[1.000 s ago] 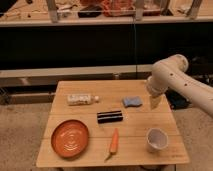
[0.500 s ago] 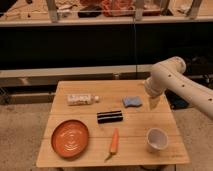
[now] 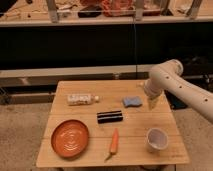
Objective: Place the white sponge in the ceramic bowl
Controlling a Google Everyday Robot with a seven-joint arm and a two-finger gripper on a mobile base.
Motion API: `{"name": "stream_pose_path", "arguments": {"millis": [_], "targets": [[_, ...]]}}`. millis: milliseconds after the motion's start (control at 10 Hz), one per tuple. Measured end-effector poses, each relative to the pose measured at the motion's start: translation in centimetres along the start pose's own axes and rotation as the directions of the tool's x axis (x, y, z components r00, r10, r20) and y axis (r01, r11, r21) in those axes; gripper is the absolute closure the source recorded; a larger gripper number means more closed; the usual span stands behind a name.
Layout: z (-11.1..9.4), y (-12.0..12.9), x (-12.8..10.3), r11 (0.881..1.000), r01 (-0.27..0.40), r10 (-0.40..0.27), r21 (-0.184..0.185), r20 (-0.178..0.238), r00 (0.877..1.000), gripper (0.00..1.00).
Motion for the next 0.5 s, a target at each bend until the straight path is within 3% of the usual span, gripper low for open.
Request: {"name": "stream_pose_path", "arguments": {"millis": [500], "targets": [[2.0, -0.7, -0.1, 0.998, 0.057, -0.057, 0.000, 0.023, 0.998, 0.20]]}}
